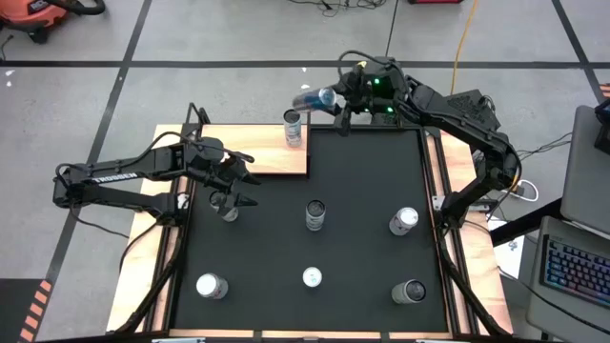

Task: Place canned beverage on shelf
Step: Put the top blue soda can on the shelf

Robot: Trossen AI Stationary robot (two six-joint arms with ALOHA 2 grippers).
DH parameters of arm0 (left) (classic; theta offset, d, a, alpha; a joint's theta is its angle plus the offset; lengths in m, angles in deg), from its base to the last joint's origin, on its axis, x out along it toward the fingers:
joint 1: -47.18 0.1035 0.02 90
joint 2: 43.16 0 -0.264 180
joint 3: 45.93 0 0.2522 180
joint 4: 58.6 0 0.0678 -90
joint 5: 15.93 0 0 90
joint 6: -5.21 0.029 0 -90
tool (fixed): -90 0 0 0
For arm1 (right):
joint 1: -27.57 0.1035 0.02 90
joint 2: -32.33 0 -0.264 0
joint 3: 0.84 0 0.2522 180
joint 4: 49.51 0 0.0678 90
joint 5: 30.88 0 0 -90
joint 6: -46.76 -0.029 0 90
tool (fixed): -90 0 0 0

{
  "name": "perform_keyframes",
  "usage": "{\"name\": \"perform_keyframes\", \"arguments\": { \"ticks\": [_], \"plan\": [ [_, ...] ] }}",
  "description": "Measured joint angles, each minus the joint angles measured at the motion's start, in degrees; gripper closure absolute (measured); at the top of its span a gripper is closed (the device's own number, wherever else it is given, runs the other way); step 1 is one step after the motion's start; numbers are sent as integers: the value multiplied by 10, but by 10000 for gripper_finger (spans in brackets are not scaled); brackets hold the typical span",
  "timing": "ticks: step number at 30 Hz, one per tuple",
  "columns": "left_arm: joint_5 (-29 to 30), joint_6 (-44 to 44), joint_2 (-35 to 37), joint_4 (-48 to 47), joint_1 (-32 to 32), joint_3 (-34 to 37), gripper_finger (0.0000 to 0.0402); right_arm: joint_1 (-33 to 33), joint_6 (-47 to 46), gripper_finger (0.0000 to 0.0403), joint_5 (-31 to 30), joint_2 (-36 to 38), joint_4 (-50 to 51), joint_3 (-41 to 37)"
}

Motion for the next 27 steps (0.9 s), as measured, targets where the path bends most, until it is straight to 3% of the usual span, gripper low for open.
{"name": "perform_keyframes", "arguments": {
  "ticks": [9,18,27],
  "plan": [
    [0,2,0,0,0,0,81,-1,-1,207,7,-27,-95,0],
    [0,0,0,-9,0,0,81,-12,-26,207,81,-77,-185,0],
    [0,0,0,-9,0,0,81,-11,-27,206,115,-128,-201,0]
  ]
}}
